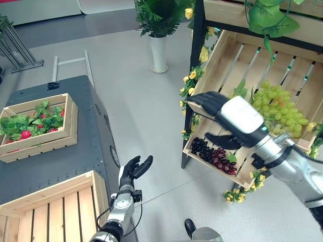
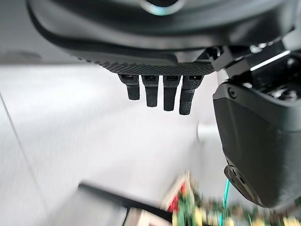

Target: Pick up the fruits from the basket on one side to the basket on the other side

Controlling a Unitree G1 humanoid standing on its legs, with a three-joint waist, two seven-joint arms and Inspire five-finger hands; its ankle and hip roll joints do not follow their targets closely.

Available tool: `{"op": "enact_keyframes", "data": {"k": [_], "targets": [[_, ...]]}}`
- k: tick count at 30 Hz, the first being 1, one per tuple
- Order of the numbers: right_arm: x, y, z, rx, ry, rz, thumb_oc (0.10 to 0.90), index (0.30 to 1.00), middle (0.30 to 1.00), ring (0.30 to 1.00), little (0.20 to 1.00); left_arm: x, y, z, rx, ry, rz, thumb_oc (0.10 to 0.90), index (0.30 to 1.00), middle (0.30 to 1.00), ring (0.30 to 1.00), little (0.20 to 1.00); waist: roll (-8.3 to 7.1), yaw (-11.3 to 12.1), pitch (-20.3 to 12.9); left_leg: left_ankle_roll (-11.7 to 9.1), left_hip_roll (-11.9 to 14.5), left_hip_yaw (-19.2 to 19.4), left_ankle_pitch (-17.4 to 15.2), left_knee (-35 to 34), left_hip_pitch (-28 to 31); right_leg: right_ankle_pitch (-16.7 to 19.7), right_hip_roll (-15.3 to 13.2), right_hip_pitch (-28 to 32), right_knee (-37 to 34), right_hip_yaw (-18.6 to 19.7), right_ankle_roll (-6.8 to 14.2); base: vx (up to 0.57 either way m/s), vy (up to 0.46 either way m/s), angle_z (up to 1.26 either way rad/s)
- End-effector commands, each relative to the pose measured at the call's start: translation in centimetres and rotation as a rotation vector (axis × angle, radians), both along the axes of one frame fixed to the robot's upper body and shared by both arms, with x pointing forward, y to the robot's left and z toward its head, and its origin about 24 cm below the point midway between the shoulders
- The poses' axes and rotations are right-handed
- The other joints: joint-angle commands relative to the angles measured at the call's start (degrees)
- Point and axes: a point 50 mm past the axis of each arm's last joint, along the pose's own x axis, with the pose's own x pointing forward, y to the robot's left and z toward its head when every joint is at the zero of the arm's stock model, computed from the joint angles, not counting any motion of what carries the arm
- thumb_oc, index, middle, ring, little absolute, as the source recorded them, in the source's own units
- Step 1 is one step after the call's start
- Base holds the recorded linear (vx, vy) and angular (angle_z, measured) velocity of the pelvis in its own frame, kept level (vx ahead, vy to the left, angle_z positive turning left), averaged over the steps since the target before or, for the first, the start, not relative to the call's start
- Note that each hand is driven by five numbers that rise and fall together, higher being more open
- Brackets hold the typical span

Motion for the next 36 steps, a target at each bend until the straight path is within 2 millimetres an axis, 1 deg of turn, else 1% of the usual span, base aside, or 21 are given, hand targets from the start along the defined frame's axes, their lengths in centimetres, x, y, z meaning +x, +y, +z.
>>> {"op": "enact_keyframes", "data": {"k": [1,4,5,7,8,9,11,13,14,15,18,21,23,25,28,29,30,31,34,35,36], "targets": [[-0.1,1.5,0.5,0.11,-0.091,0.105,0.8,0.9,0.9,0.9,0.9,2.0,0.5,2.2,0.163,-0.16,-0.05,0.8,0.9,0.9,0.9,0.9,-0.58,3.31,-3.89,1.71,-2.03,-3.08,-6.71,1.53,0.59,-1.92,0.72,0.96,0.84,-1.33,0.89,0.01,-0.057,0.09],[0.1,1.9,-1.4,0.129,0.026,0.103,0.8,0.9,0.9,0.9,0.9,0.9,0.2,1.1,0.238,-0.095,-0.115,0.8,0.9,0.9,0.9,0.9,-0.87,4.14,-3.87,1.62,-1.96,-3.77,-6.56,1.4,0.51,-2.03,0.44,1.15,0.76,-2.44,0.91,0.02,-0.066,0.23],[0.1,2.1,-2.4,0.127,0.066,0.101,0.8,0.9,0.9,0.9,0.9,0.4,0.0,0.6,0.262,-0.062,-0.14,0.8,0.9,0.9,0.9,0.9,-0.96,4.5,-3.88,1.56,-1.9,-4.03,-6.46,1.37,0.4,-2.11,0.29,1.19,0.75,-2.98,0.92,0.01,-0.072,0.11],[0.1,2.3,-3.9,0.13,0.126,0.087,0.8,0.9,0.9,0.9,0.9,-0.4,-0.1,-0.2,0.286,-0.019,-0.169,0.8,0.9,0.9,0.9,0.9,-1.04,4.98,-3.8,1.51,-1.78,-4.36,-6.32,1.28,0.25,-2.28,0.1,1.18,0.89,-3.77,0.95,0.0,-0.068,0.12],[0.0,2.4,-5.0,0.133,0.171,0.074,0.8,0.9,0.9,0.9,0.9,-1.0,-0.1,-0.7,0.297,0.017,-0.187,0.8,0.9,0.9,0.9,0.9,-1.08,5.4,-3.72,1.45,-1.72,-4.54,-6.13,1.15,0.07,-2.36,-0.02,1.04,1.01,-4.27,0.93,-0.01,-0.051,0.2],[0.0,2.4,-5.4,0.134,0.194,0.068,0.8,0.9,0.9,0.9,0.9,-1.2,-0.1,-0.9,0.3,0.032,-0.193,0.8,0.9,0.9,0.9,0.9,-1.04,5.44,-3.55,1.47,-1.68,-4.76,-6.24,1.13,0.21,-2.54,-0.09,1.24,1.07,-4.63,0.97,-0.01,-0.058,0.18],[-0.2,2.4,-7.5,0.138,0.295,0.037,0.8,0.9,0.9,0.9,0.9,-2.3,0.1,-1.9,0.321,0.106,-0.219,0.8,0.9,0.9,0.9,0.9,-1.02,6.09,-3.45,1.34,-1.66,-5.31,-6.0,0.85,0.03,-2.75,-0.3,1.2,1.1,-5.68,0.92,-0.02,-0.06,0.08],[-0.2,2.2,-8.8,0.154,0.369,-0.002,0.8,0.9,0.9,0.9,0.9,-3.2,0.4,-2.5,0.336,0.163,-0.211,0.8,0.9,0.9,0.9,0.9,-0.99,6.45,-3.28,1.28,-1.63,-5.91,-6.05,0.73,0.19,-3.06,-0.43,1.65,1.06,-6.49,0.88,-0.01,-0.059,0.09],[-0.3,2.2,-10.0,0.161,0.418,-0.031,0.8,0.9,0.9,0.9,0.9,-3.9,0.9,-3.0,0.346,0.207,-0.197,0.8,0.9,0.9,0.9,0.9,-1.03,6.95,-3.42,1.17,-1.61,-6.25,-5.86,0.58,-0.01,-3.12,-0.54,1.6,1.01,-7.04,0.79,-0.01,-0.058,0.1],[-0.3,2.2,-10.5,0.167,0.44,-0.045,0.8,0.9,0.9,0.9,0.9,-4.2,1.0,-3.1,0.351,0.222,-0.194,0.8,0.9,0.9,0.9,0.9,-1.03,7.12,-3.43,1.13,-1.59,-6.45,-5.83,0.56,-0.06,-3.19,-0.58,1.65,1.0,-7.28,0.76,-0.02,-0.078,0.1],[-0.7,2.3,-13.5,0.193,0.555,-0.139,0.8,0.9,0.9,0.9,0.9,-5.6,1.5,-3.9,0.366,0.292,-0.198,0.8,0.9,0.9,0.9,0.9,-1.03,7.99,-3.57,0.94,-1.47,-7.64,-5.64,0.56,-0.43,-3.49,-0.73,1.88,1.02,-8.81,0.52,-0.02,-0.084,0.08],[-0.9,1.9,-16.0,0.245,0.675,-0.245,0.8,0.9,0.9,0.9,0.9,-6.2,1.3,-4.2,0.359,0.306,-0.206,0.8,0.9,0.9,0.9,0.9,-0.82,8.76,-3.55,0.86,-1.54,-8.96,-5.61,0.56,-0.66,-3.71,-0.85,2.37,0.83,-10.05,0.26,-0.02,-0.073,0.16],[-1.1,1.9,-16.9,0.259,0.712,-0.281,0.8,0.9,0.9,0.9,0.9,-6.3,1.1,-4.2,0.357,0.297,-0.21,0.8,0.9,0.9,0.9,0.9,-0.66,9.05,-3.56,0.86,-1.62,-9.58,-5.6,0.56,-0.73,-3.81,-0.9,2.6,0.75,-10.48,0.17,-0.01,-0.057,0.2],[-1.5,1.7,-18.6,0.319,0.827,-0.355,0.8,0.9,0.9,0.9,0.9,-6.1,0.6,-4.1,0.365,0.263,-0.221,0.8,0.9,0.9,0.9,0.9,-0.39,9.6,-3.51,0.85,-1.73,-10.29,-5.54,0.56,-0.89,-3.98,-1.1,3.03,0.55,-11.34,0.06,-0.01,-0.064,0.14],[-2.0,1.3,-20.4,0.364,0.927,-0.444,0.8,0.9,0.9,0.9,0.9,-5.8,0.1,-3.8,0.358,0.228,-0.244,0.8,0.9,0.9,0.9,0.9,-0.11,10.0,-3.31,0.8,-1.82,-10.71,-5.38,0.56,-0.91,-4.18,-1.25,3.3,0.67,-12.07,-0.05,-0.01,-0.041,0.19],[-2.5,1.0,-21.8,0.366,0.982,-0.498,0.8,0.9,0.9,0.9,0.9,-5.5,-0.4,-3.8,0.35,0.212,-0.269,0.8,0.9,0.9,0.9,0.9,0.17,10.3,-3.16,0.92,-1.94,-11.09,-5.32,0.56,-0.93,-4.37,-1.35,3.48,0.82,-12.46,-0.15,0.0,-0.044,0.09],[-2.9,0.9,-22.6,0.36,1.023,-0.53,0.8,0.9,0.9,0.9,0.9,-5.4,-0.7,-3.7,0.347,0.206,-0.293,0.8,0.9,0.9,0.9,0.9,0.35,10.47,-3.09,0.94,-1.97,-11.21,-5.28,0.56,-0.96,-4.54,-1.44,3.58,0.95,-12.76,-0.18,0.0,-0.029,0.04],[-3.0,0.8,-22.9,0.359,1.031,-0.537,0.8,0.9,0.9,0.9,0.9,-5.4,-0.8,-3.7,0.346,0.204,-0.301,0.8,0.9,0.9,0.9,0.9,0.4,10.53,-3.08,0.95,-1.98,-11.27,-5.29,0.56,-0.95,-4.62,-1.48,3.62,0.98,-12.88,-0.2,0.0,-0.02,0.09],[-4.1,0.3,-24.9,0.325,1.139,-0.616,0.8,0.9,0.9,0.9,0.9,-5.4,-1.8,-3.9,0.316,0.211,-0.406,0.8,0.9,0.9,0.9,0.9,0.85,11.01,-2.88,1.05,-2.16,-11.92,-5.22,0.56,-1.01,-5.04,-1.68,3.99,1.19,-13.69,-0.35,-0.01,-0.022,0.22],[-4.6,0.1,-25.5,0.307,1.172,-0.639,0.8,0.9,0.9,0.9,0.9,-5.5,-2.1,-4.1,0.276,0.23,-0.443,0.8,0.9,0.9,0.9,0.9,0.99,11.18,-2.82,1.08,-2.21,-12.11,-5.22,0.56,-1.01,-5.14,-1.72,4.14,1.18,-13.94,-0.4,0.0,-0.023,0.09],[-5.3,-0.4,-26.5,0.295,1.238,-0.689,0.8,0.9,0.9,0.9,0.9,-5.9,-2.7,-4.5,0.198,0.271,-0.521,0.8,0.9,0.9,0.9,0.9,1.21,11.53,-2.8,1.14,-2.34,-12.67,-5.27,0.56,-1.06,-5.36,-1.76,4.42,1.12,-14.31,-0.53,0.0,-0.023,0.08]]}}
